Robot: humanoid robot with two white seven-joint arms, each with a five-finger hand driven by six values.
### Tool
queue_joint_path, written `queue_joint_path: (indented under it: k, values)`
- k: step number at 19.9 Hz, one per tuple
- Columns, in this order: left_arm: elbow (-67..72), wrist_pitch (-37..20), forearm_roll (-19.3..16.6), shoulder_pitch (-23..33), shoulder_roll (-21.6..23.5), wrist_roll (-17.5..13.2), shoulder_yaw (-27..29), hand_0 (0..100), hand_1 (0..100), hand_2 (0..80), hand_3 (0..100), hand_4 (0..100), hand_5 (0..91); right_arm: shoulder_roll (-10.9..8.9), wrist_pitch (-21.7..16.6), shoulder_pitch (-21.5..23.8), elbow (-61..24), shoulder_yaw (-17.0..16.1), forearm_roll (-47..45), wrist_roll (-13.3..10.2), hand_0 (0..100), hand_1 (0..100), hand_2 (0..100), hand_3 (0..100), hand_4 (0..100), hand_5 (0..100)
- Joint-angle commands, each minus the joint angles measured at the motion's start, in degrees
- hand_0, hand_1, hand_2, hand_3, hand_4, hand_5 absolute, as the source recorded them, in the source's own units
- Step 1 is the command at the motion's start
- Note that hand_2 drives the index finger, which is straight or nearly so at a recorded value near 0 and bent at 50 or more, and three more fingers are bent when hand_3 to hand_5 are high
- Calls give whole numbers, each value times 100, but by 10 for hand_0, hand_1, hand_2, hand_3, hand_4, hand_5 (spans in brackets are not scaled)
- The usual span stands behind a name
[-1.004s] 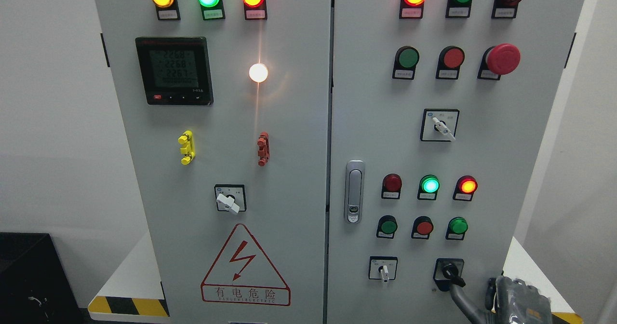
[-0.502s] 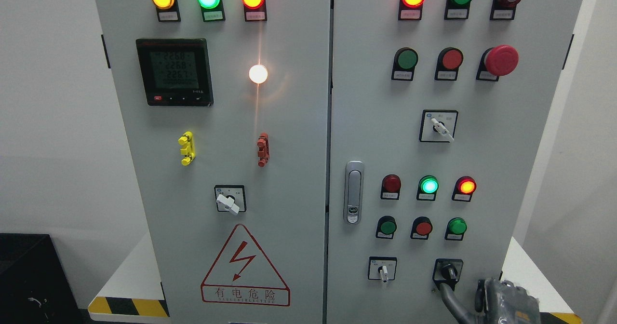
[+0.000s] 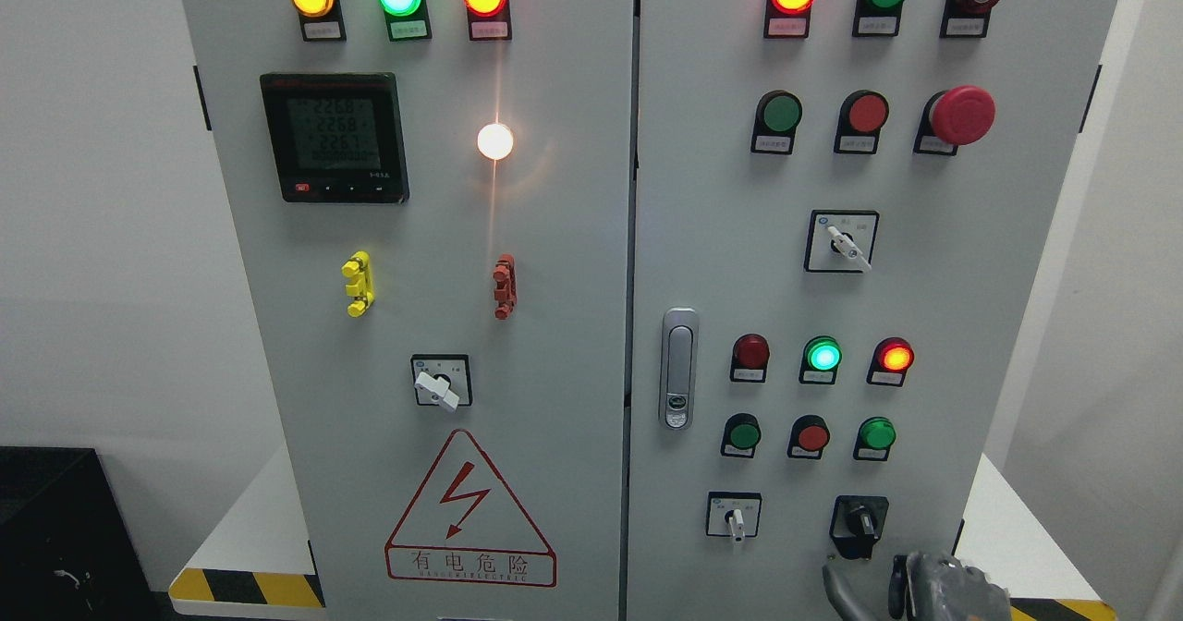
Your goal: Flip black knob to close circuit
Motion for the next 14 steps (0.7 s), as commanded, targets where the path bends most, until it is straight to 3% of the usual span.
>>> queue_joint_path:
  k: [1,3,4,5,9,10,12,14]
  values:
    - [-176,4,3,132,0,1,0,120,556,0,0,0,0,175,-41,516,-774,85,-586,-36,0,0,788,1000,895,929]
    - [-176,4,3,131,0,1,0,120,556,0,0,0,0,263,-216,780,-1038,85,-1094,-44,0,0,677,957,826,791]
    - [-176,4,-6,132,0,1,0,120,556,0,0,0,0,350,-348,903,-1135,85,-1410,-44,0,0,656,942,812,777]
    - [-176,4,3,132,0,1,0,120,556,0,0,0,0,377,-480,1026,-1214,85,-1709,-70,0,12,597,871,778,721]
    - [-176,4,3,132,0,1,0,120,556,0,0,0,0,369,-823,1387,-1355,102,-2939,-448,0,46,488,759,666,593]
    - [-176,4,3,132,0,1,0,120,556,0,0,0,0,369,-911,1457,-1373,102,-3256,-457,0,46,472,732,655,584]
    - [-176,4,3,123,0,1,0,120,556,0,0,0,0,369,-1130,1624,-1382,102,-4011,-431,0,48,373,572,543,488]
    - [-176,4,-6,132,0,1,0,120,556,0,0,0,0,360,-1577,1843,-1373,102,-5047,-222,0,13,306,492,460,403]
